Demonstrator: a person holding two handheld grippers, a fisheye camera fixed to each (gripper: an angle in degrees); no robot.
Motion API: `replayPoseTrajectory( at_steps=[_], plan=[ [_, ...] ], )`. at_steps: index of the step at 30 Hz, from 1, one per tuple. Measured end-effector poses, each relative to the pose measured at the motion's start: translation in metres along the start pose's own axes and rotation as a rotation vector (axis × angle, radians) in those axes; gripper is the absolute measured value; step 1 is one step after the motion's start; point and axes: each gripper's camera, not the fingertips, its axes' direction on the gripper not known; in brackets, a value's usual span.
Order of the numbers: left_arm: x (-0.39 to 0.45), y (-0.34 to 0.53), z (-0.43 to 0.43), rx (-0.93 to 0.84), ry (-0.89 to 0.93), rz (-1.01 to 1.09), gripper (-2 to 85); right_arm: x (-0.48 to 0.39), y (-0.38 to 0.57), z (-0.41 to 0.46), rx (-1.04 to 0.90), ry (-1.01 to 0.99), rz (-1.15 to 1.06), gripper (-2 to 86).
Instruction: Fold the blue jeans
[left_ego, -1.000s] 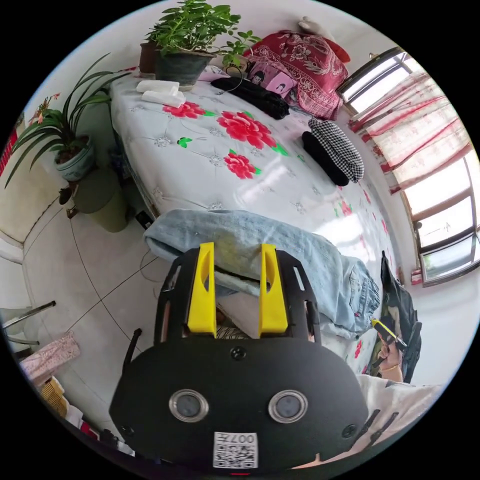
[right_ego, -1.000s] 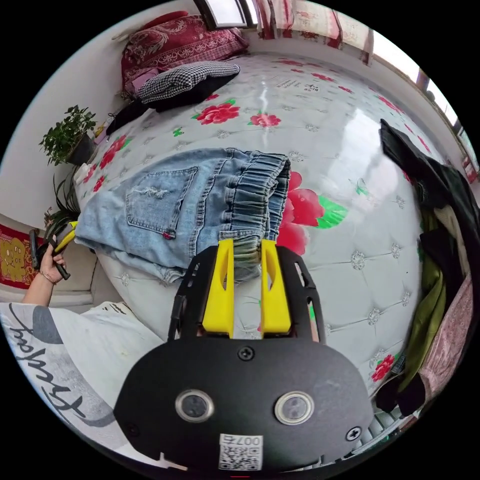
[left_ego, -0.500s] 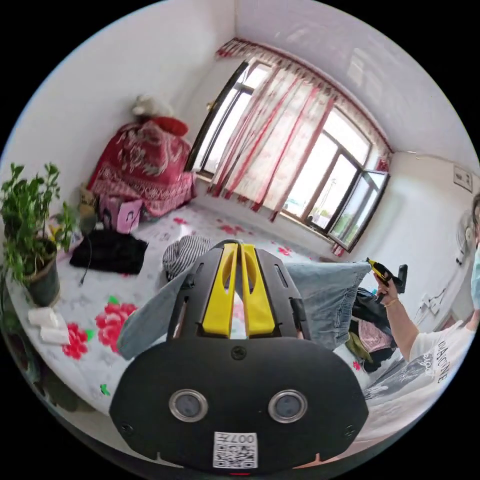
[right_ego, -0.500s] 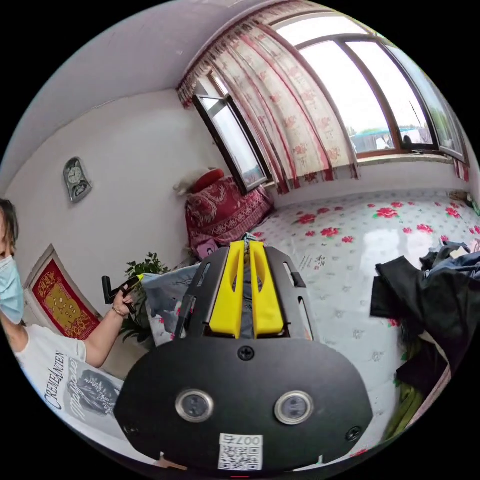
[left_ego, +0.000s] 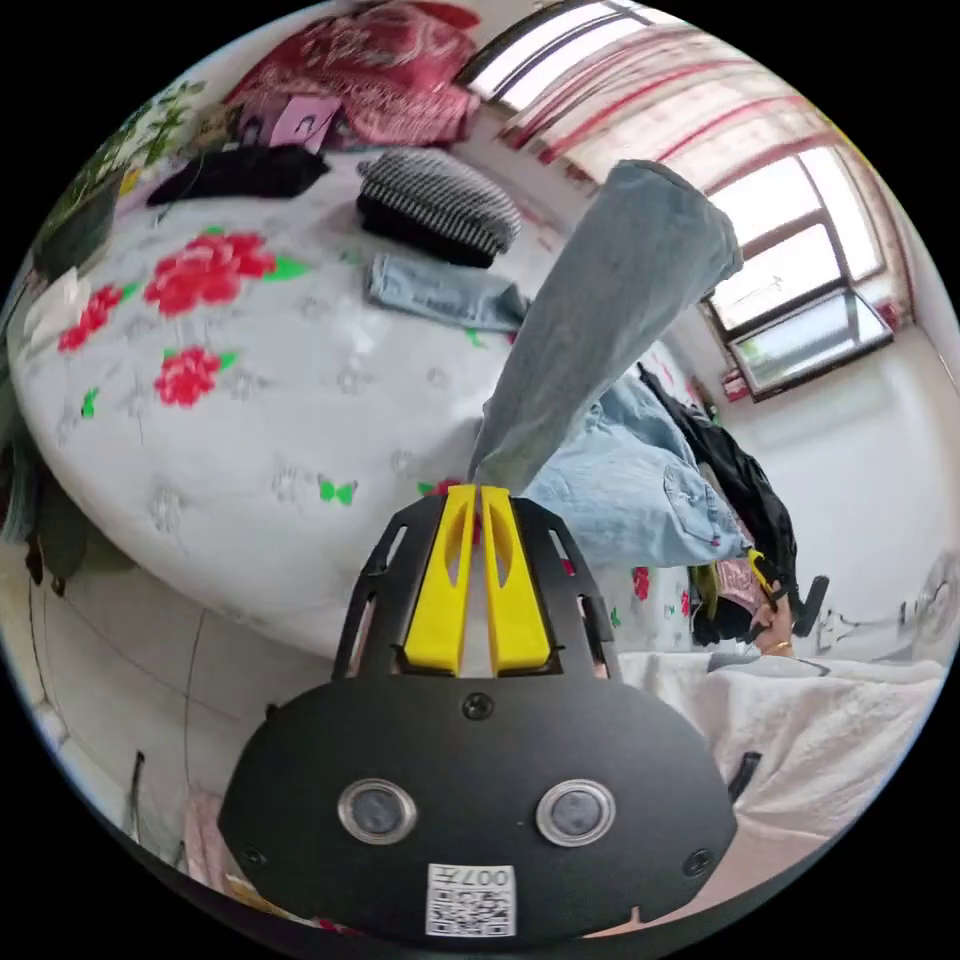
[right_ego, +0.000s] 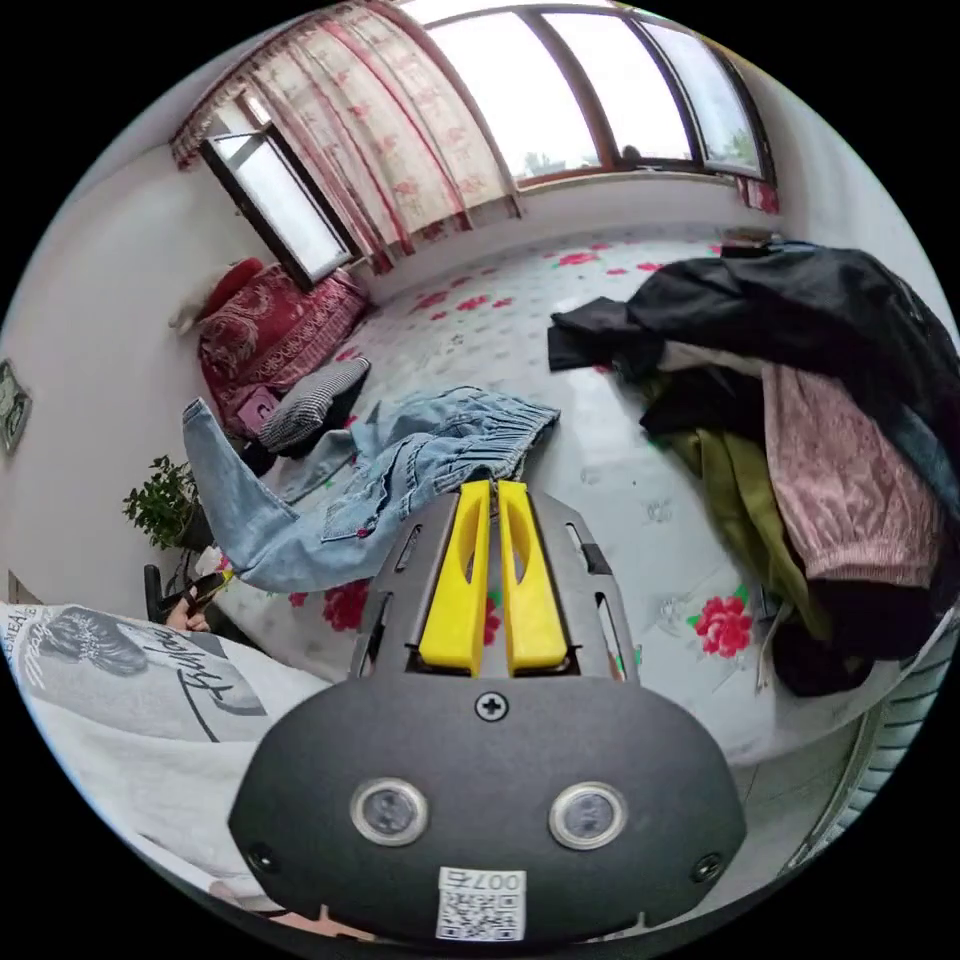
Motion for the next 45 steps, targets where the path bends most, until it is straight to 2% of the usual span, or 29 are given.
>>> replayPoseTrajectory(
  at_steps=[3, 5, 10, 13, 16, 18, 21, 22, 24, 25, 26, 29, 31, 32, 34, 38, 41, 45],
  plan=[
    [-0.043, 0.043, 0.050, -0.132, -0.004, -0.193, 4.3, 0.037, 0.037, 0.051, -0.211, 0.089, 0.136, -0.2],
    [-0.055, 0.043, 0.047, -0.119, 0.010, -0.224, 6.0, 0.043, 0.050, 0.062, -0.257, 0.138, 0.145, -0.2],
    [-0.035, -0.007, 0.040, -0.044, -0.024, -0.021, 8.9, 0.050, 0.037, 0.052, -0.219, 0.095, 0.180, -0.3],
    [-0.004, -0.054, 0.073, -0.065, -0.007, 0.113, 11.6, 0.043, 0.023, 0.060, -0.263, 0.151, 0.146, -0.2],
    [0.020, -0.099, 0.125, -0.102, -0.038, 0.152, 13.6, 0.040, 0.015, 0.062, -0.272, 0.176, 0.152, -0.2],
    [0.027, -0.121, 0.161, -0.143, -0.040, 0.147, 13.7, 0.041, 0.012, 0.058, -0.267, 0.168, 0.172, -0.2],
    [0.031, -0.142, 0.230, -0.304, -0.107, 0.153, 9.9, 0.042, 0.006, 0.048, -0.255, 0.150, 0.196, -0.2],
    [0.035, -0.143, 0.234, -0.278, -0.202, 0.187, 7.1, 0.042, 0.004, 0.045, -0.254, 0.143, 0.202, -0.2],
    [0.035, -0.143, 0.245, -0.308, -0.167, 0.239, 3.3, 0.040, -0.001, 0.041, -0.253, 0.150, 0.197, -0.2],
    [0.028, -0.144, 0.244, -0.330, -0.123, 0.243, 2.0, 0.039, -0.005, 0.040, -0.260, 0.164, 0.191, -0.2],
    [0.017, -0.142, 0.229, -0.278, -0.075, 0.222, 1.2, 0.039, -0.006, 0.040, -0.265, 0.173, 0.190, -0.2],
    [-0.038, -0.121, 0.148, -0.012, 0.013, 0.049, 0.0, 0.042, -0.012, 0.040, -0.276, 0.188, 0.207, -0.2],
    [-0.076, -0.094, 0.092, 0.146, -0.041, -0.054, -0.2, 0.047, -0.015, 0.041, -0.276, 0.194, 0.228, -0.2],
    [-0.101, -0.071, 0.061, 0.205, -0.136, -0.114, -0.2, 0.048, -0.015, 0.042, -0.278, 0.196, 0.233, -0.2],
    [-0.139, -0.037, 0.035, 0.201, -0.274, -0.204, -0.1, 0.051, -0.015, 0.051, -0.307, 0.201, 0.256, -0.2],
    [-0.199, 0.023, 0.043, 0.079, -0.282, -0.344, 0.3, 0.049, -0.015, 0.069, -0.381, 0.225, 0.249, -0.2],
    [-0.197, 0.033, 0.056, 0.036, -0.311, -0.295, 1.3, 0.043, -0.016, 0.061, -0.414, 0.295, 0.178, -0.3],
    [-0.191, 0.034, 0.072, -0.024, -0.197, -0.212, 4.6, 0.069, -0.012, 0.026, -0.444, 0.434, 0.209, -0.3]
  ],
)
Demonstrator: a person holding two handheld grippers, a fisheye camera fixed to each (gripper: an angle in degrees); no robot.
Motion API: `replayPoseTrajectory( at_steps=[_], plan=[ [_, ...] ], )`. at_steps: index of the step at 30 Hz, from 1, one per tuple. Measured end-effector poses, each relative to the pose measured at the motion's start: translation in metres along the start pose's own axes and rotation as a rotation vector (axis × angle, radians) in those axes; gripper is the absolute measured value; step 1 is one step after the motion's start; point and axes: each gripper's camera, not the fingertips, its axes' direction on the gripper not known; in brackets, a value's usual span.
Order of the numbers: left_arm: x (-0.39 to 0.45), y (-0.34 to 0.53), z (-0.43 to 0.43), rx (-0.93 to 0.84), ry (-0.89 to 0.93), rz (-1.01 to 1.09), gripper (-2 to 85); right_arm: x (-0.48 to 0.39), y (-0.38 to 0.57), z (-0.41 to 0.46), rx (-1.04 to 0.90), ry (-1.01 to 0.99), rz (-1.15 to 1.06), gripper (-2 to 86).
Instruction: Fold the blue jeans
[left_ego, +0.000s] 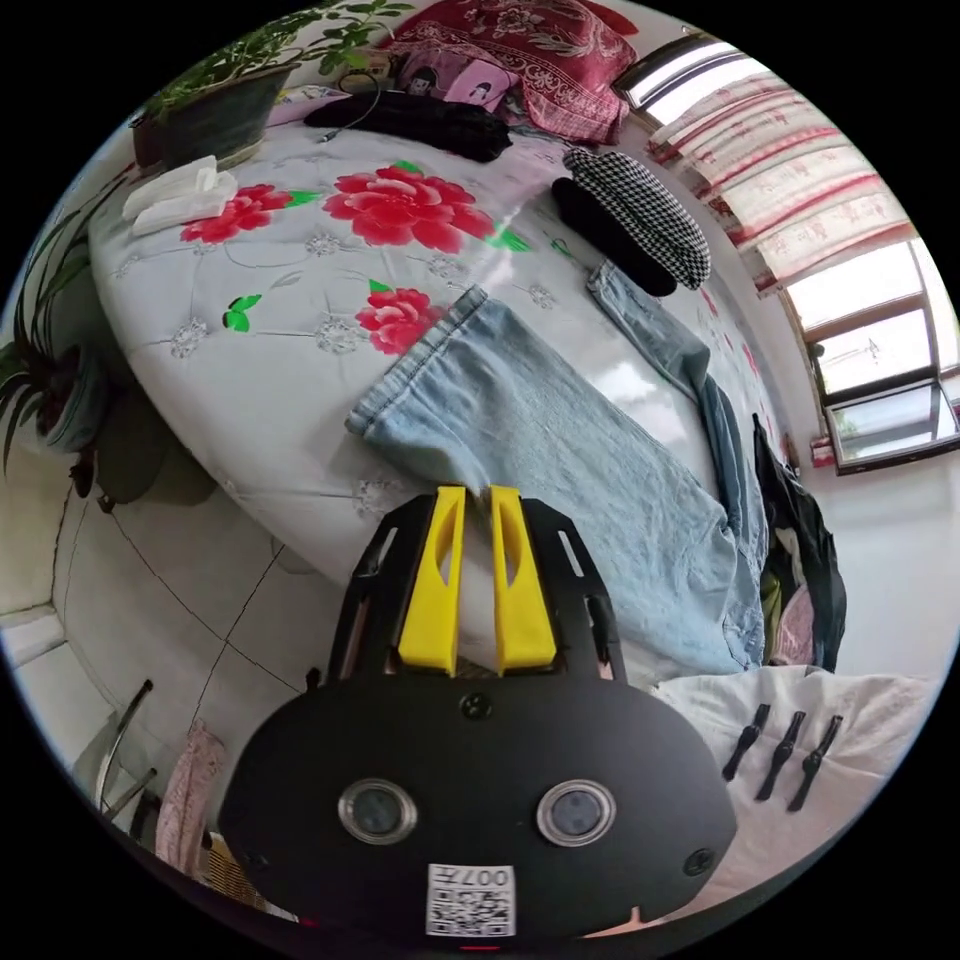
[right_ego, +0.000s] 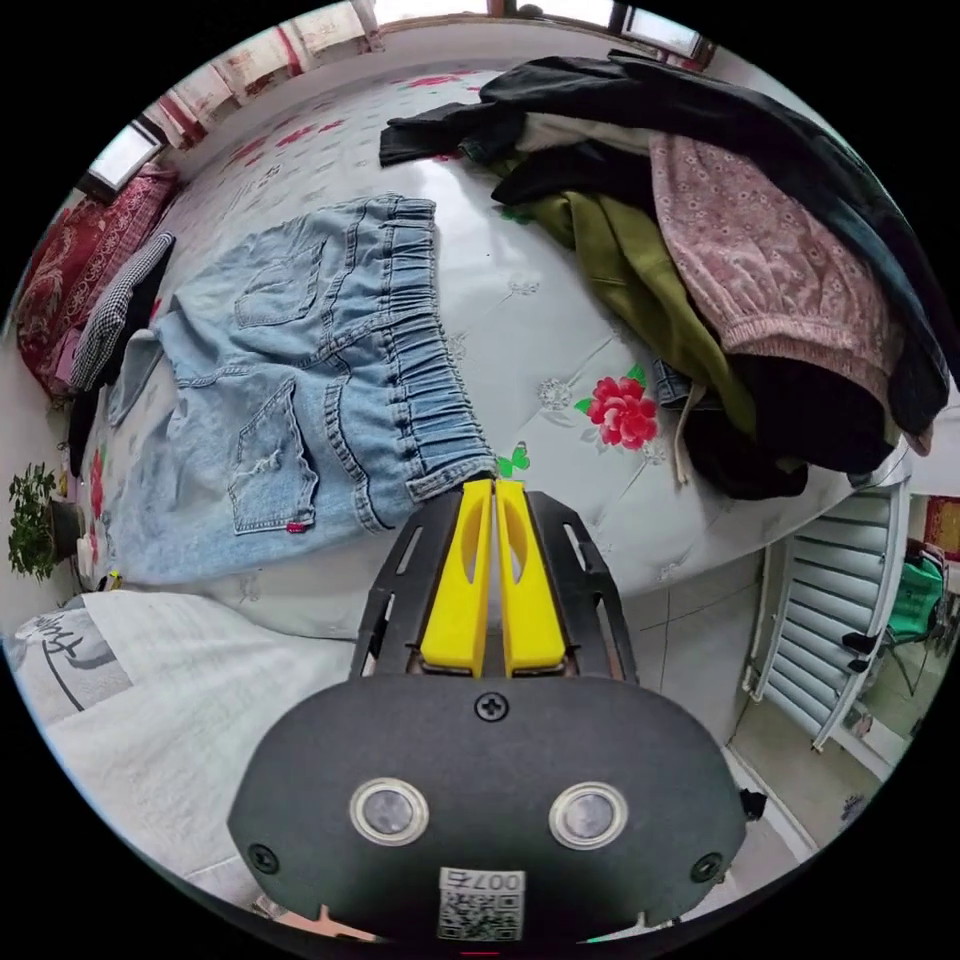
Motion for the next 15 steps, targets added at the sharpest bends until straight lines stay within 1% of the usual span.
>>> replayPoseTrajectory(
  at_steps=[2, 3, 4, 5, 9, 11, 13, 14, 15],
  plan=[
    [-0.003, 0.006, -0.003, 0.007, -0.036, -0.008, 4.9, 0.033, 0.006, 0.004, -0.034, 0.025, 0.115, -0.2],
    [-0.005, 0.008, -0.006, 0.010, -0.047, -0.013, 5.1, 0.055, 0.011, 0.008, -0.081, 0.064, 0.213, -0.2],
    [-0.011, 0.012, -0.012, 0.015, -0.074, -0.035, 5.5, 0.067, 0.016, 0.006, -0.094, 0.133, 0.247, -0.2],
    [-0.015, 0.012, -0.022, 0.028, -0.107, -0.052, 6.0, 0.070, 0.019, 0.001, -0.076, 0.151, 0.242, -0.2],
    [0.003, -0.010, -0.041, 0.111, -0.145, 0.010, 6.3, 0.041, 0.018, -0.037, 0.147, 0.106, 0.120, -0.1],
    [0.033, -0.047, -0.027, 0.138, -0.072, 0.084, 6.8, 0.007, 0.002, -0.043, 0.222, 0.045, 0.004, 0.1],
    [0.062, -0.082, -0.003, 0.137, 0.016, 0.138, 8.1, -0.056, -0.030, -0.039, 0.270, -0.049, -0.204, 0.6],
    [0.084, -0.107, 0.017, 0.124, 0.075, 0.168, 9.6, -0.074, -0.038, -0.037, 0.277, -0.069, -0.260, 0.7],
    [0.096, -0.118, 0.027, 0.122, 0.100, 0.187, 10.0, -0.110, -0.054, -0.032, 0.285, -0.105, -0.365, 1.1]
  ],
)
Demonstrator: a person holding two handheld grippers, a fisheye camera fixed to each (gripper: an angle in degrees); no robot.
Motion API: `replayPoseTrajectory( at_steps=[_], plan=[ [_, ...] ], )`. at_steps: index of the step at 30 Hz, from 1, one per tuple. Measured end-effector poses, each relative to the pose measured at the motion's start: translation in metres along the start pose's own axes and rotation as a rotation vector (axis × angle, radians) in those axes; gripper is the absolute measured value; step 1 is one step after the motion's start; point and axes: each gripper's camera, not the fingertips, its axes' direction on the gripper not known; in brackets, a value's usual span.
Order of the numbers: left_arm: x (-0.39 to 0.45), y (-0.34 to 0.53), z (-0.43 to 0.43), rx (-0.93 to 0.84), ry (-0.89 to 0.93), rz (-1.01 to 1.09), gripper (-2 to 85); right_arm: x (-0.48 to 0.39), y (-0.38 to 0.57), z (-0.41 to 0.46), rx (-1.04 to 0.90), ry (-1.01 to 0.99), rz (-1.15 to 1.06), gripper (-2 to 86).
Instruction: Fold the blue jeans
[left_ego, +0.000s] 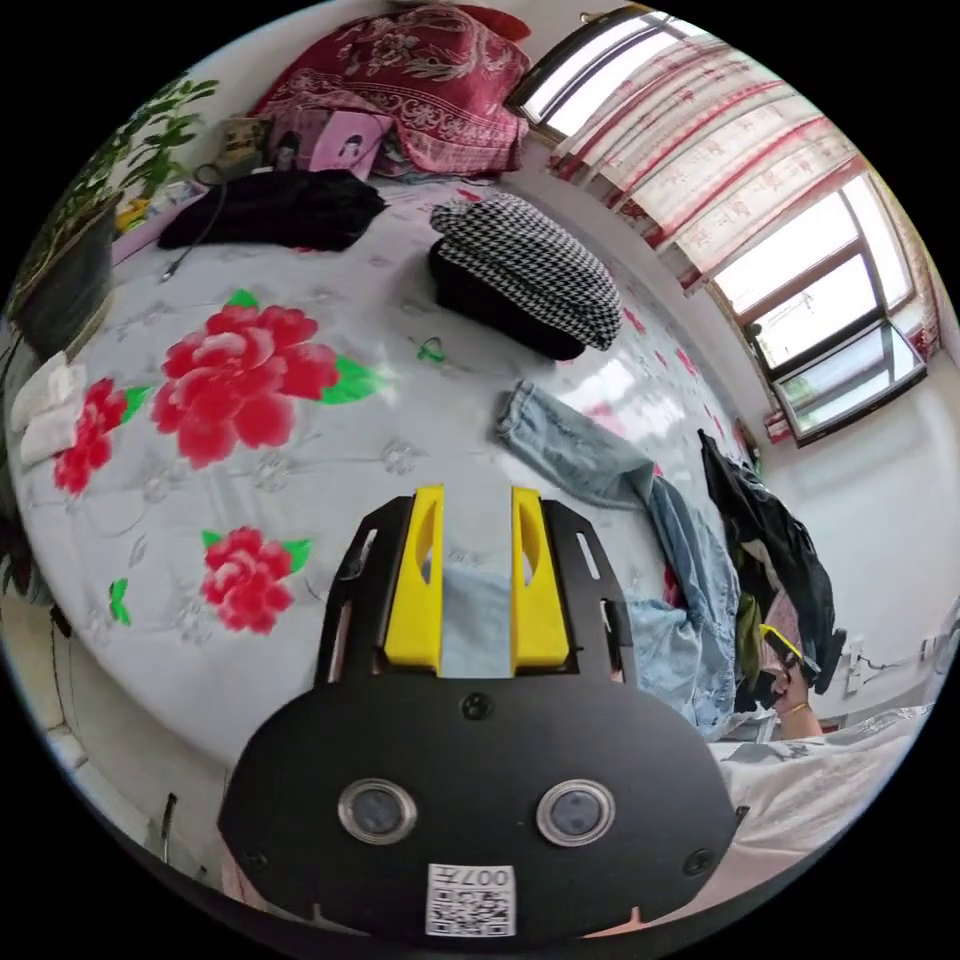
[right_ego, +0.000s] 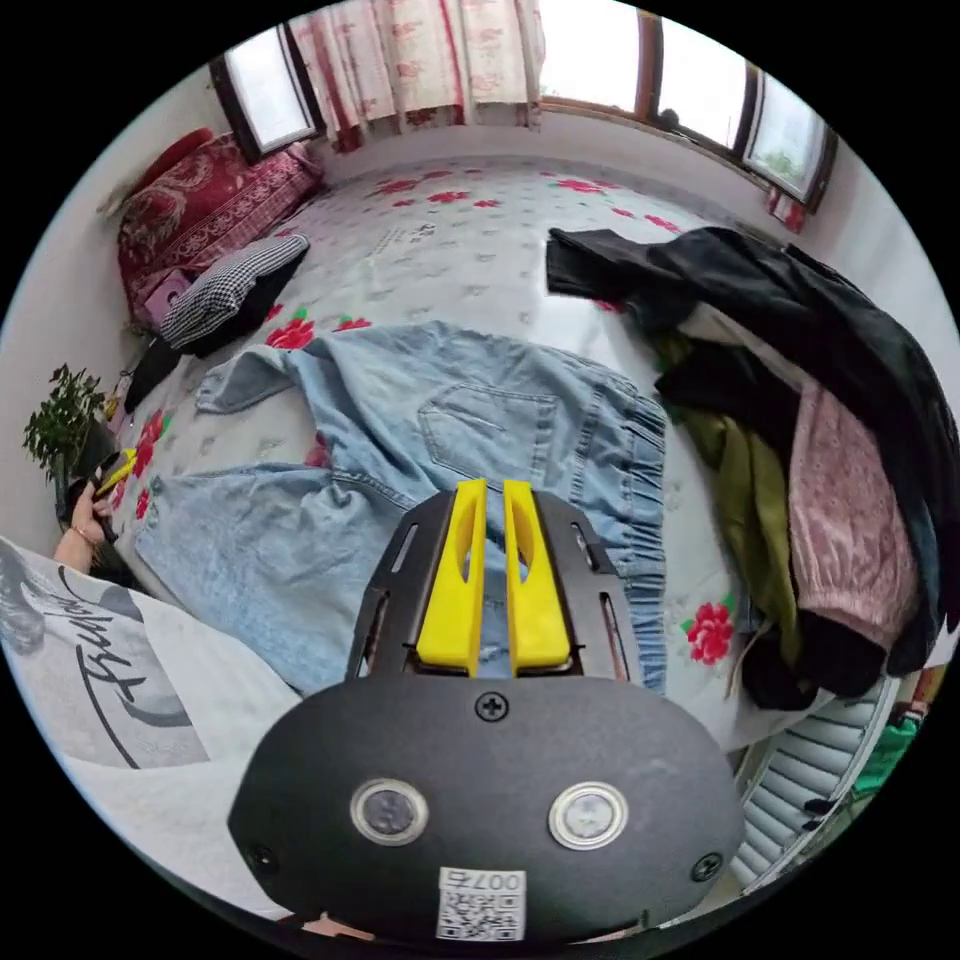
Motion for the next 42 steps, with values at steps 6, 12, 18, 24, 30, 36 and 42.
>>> replayPoseTrajectory(
  at_steps=[6, 12, 18, 24, 30, 36, 42],
  plan=[
    [0.080, -0.091, 0.135, -0.133, 0.041, 0.140, 13.4, -0.111, -0.094, 0.070, -0.055, -0.203, -0.347, 2.8],
    [0.126, -0.106, 0.205, -0.230, -0.217, 0.316, 1.0, -0.147, -0.112, 0.151, -0.267, -0.193, -0.458, 1.7],
    [0.148, -0.126, 0.076, 0.197, 0.059, 0.473, -0.6, -0.118, -0.098, 0.111, -0.176, -0.320, -0.520, 0.3],
    [0.075, -0.054, 0.011, 0.318, -0.131, 0.463, 4.5, -0.113, -0.051, 0.085, -0.224, -0.510, -0.648, 1.9],
    [-0.073, 0.032, 0.029, 0.045, -0.186, -0.094, 6.2, -0.143, -0.020, 0.099, -0.319, -0.513, -0.698, 3.6],
    [-0.047, -0.008, 0.053, 0.032, -0.130, 0.007, 9.5, -0.092, -0.058, 0.095, -0.182, -0.198, -0.485, 4.3],
    [0.002, -0.081, 0.172, -0.236, -0.082, 0.116, 9.4, -0.014, -0.104, 0.111, -0.173, 0.106, -0.256, 5.0]
  ],
)
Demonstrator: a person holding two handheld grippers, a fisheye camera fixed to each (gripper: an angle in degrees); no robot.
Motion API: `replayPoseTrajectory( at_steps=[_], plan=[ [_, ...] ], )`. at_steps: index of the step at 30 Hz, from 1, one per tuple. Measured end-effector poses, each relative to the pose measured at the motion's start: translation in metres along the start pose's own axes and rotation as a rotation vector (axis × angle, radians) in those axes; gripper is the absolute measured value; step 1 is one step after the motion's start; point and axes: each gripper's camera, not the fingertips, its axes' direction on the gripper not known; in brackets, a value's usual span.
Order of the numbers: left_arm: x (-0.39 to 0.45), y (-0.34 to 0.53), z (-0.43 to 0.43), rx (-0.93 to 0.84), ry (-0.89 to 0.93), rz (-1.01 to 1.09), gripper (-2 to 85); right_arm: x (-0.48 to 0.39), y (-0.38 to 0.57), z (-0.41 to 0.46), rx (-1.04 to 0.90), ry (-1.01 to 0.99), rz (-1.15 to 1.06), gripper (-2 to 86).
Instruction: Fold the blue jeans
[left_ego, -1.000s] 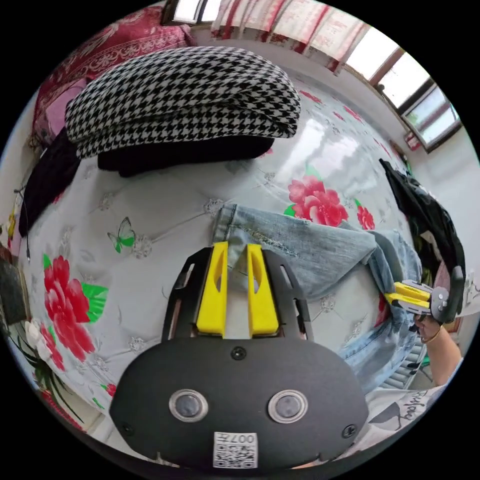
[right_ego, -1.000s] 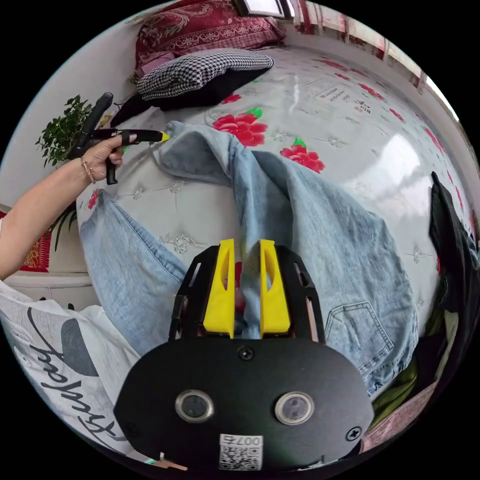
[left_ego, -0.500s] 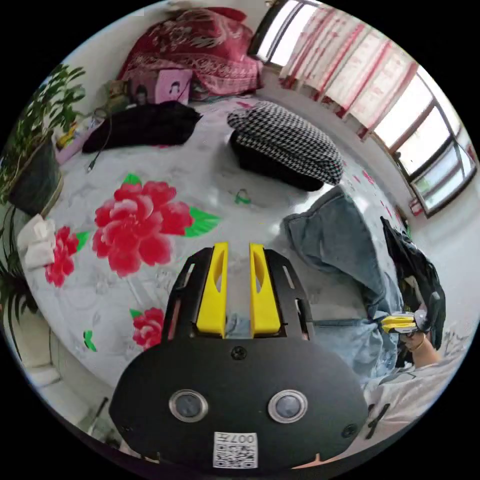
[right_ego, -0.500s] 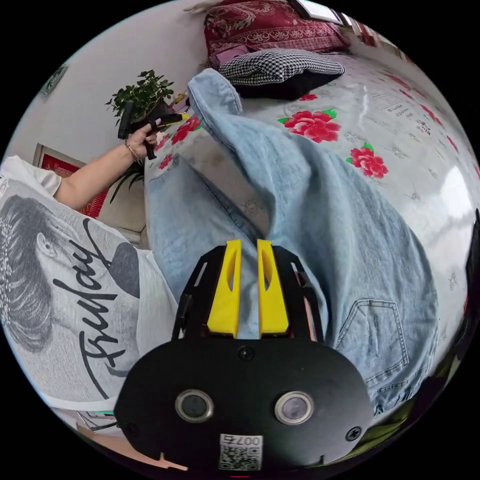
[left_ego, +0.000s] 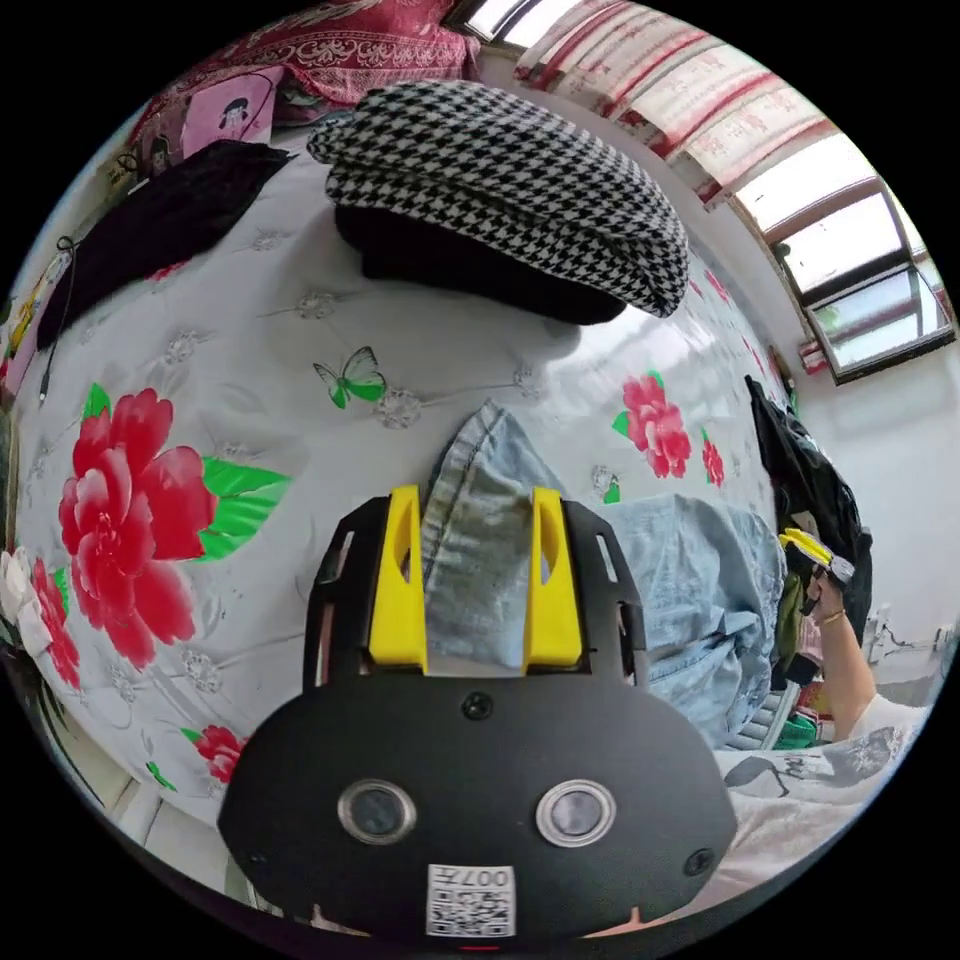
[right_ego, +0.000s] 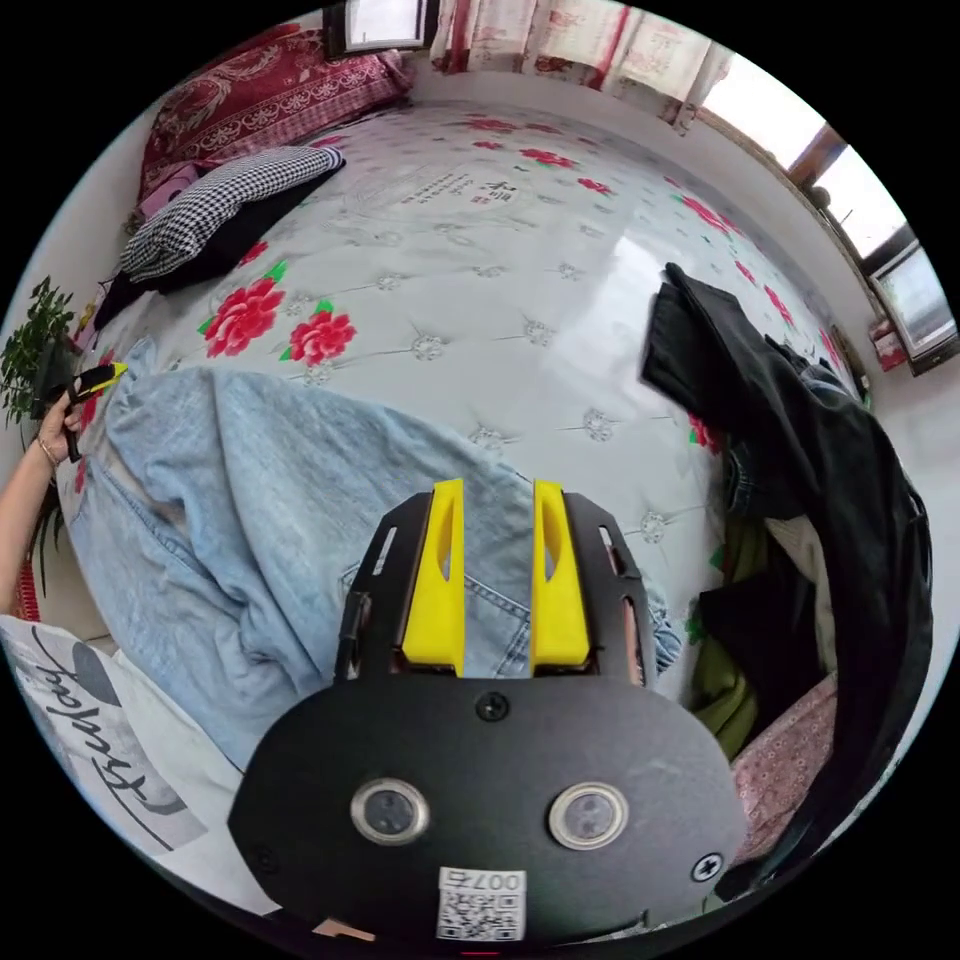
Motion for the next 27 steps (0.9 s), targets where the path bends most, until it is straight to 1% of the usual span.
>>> replayPoseTrajectory(
  at_steps=[1, 2, 3, 4, 5, 6, 8, 10, 11, 12, 13, 15, 17, 20, 22, 27],
  plan=[
    [0.012, -0.008, 0.002, 0.018, -0.149, -0.012, 5.9, 0.006, -0.002, 0.012, -0.055, 0.032, -0.005, 4.7],
    [0.026, -0.016, 0.008, 0.010, -0.192, 0.052, 1.8, 0.008, -0.003, 0.020, -0.090, 0.039, -0.015, 4.6],
    [0.036, -0.024, 0.016, -0.038, -0.146, 0.100, 0.9, 0.008, -0.003, 0.037, -0.172, 0.031, -0.039, 4.0],
    [0.039, -0.027, 0.015, -0.038, -0.128, 0.116, 0.4, 0.005, -0.002, 0.051, -0.227, 0.018, -0.067, 3.0],
    [0.044, -0.030, 0.003, 0.011, -0.105, 0.129, 0.0, 0.003, 0.000, 0.054, -0.236, 0.027, -0.078, 2.4],
    [0.045, -0.031, -0.007, 0.049, -0.088, 0.130, -0.2, -0.001, 0.001, 0.049, -0.208, 0.060, -0.104, 1.4],
    [0.046, -0.027, -0.075, 0.295, 0.035, 0.160, -0.2, -0.003, -0.001, 0.024, -0.127, 0.104, -0.104, 0.7],
    [0.047, -0.018, -0.121, 0.443, 0.098, 0.220, 0.2, -0.001, 0.009, -0.018, 0.037, 0.120, -0.069, 0.4],
    [0.046, -0.011, -0.140, 0.498, 0.083, 0.230, 0.7, -0.001, 0.013, -0.024, 0.068, 0.111, -0.060, 0.4],
    [0.044, -0.008, -0.144, 0.513, 0.071, 0.231, 1.5, -0.001, 0.020, -0.031, 0.108, 0.078, -0.051, 0.6],
    [0.037, -0.002, -0.145, 0.521, 0.049, 0.222, 3.0, -0.002, 0.026, -0.028, 0.099, 0.022, -0.062, 0.9],
    [0.007, 0.003, -0.121, 0.417, 0.027, 0.067, 6.4, -0.004, 0.029, -0.012, 0.017, 0.033, -0.059, 1.6],
    [-0.010, 0.007, -0.108, 0.350, 0.049, -0.020, 8.8, -0.007, 0.030, 0.000, -0.048, 0.076, -0.067, 2.4],
    [-0.012, 0.005, -0.102, 0.321, 0.023, -0.048, 10.7, -0.002, 0.025, -0.007, -0.003, 0.063, -0.027, 3.9],
    [-0.008, -0.006, -0.097, 0.290, 0.005, -0.030, 11.3, 0.005, 0.014, -0.009, 0.017, 0.028, -0.018, 5.1],
    [0.007, -0.060, -0.059, 0.149, -0.043, 0.010, 13.1, 0.010, -0.017, 0.017, -0.083, 0.028, -0.058, 6.7]
  ],
)
